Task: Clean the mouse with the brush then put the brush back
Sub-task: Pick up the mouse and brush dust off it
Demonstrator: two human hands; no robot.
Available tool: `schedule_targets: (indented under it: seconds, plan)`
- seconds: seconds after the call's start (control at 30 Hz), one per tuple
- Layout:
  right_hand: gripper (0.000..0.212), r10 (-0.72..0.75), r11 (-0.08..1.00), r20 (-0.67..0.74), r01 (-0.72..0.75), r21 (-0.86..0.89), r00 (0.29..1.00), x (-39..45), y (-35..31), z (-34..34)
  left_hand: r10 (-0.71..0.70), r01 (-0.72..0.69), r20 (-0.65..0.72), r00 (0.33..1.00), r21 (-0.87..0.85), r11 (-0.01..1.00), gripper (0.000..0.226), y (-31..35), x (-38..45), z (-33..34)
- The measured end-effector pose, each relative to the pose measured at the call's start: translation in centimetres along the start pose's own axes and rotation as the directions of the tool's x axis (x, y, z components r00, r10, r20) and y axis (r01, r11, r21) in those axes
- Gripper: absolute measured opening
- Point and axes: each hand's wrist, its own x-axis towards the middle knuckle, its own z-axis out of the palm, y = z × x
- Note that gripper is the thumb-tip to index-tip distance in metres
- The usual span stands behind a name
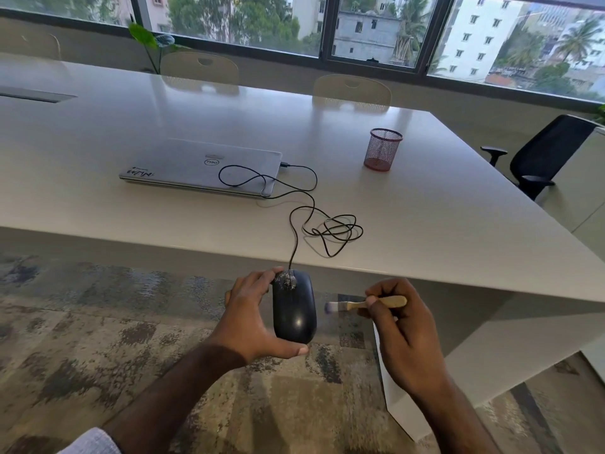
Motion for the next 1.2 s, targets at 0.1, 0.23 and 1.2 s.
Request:
schedule_targets:
  seconds: [0.1,0.23,1.2]
  plan:
    - [0.018,-0.014,0.996,-0.058,0.019,0.083,0.998,-0.1,-0.1,0.1,0.007,-0.007,-0.008,1.000,0.000,1.000,0.133,-0.2,0.0,0.0]
    - [0.023,-0.046,0.947,0.075,0.019,0.322,0.996,-0.2,-0.4,0.0,0.013,-0.013,-0.002,1.000,-0.024,1.000,0.132,-0.4,0.1,0.2]
    - [0.042,0.607,0.525,0.391,-0.719,0.456,0.692,-1.0,1.0,5.5,0.144,-0.106,0.206,0.968,-0.186,0.977,0.123,-1.8,-1.1,-0.3]
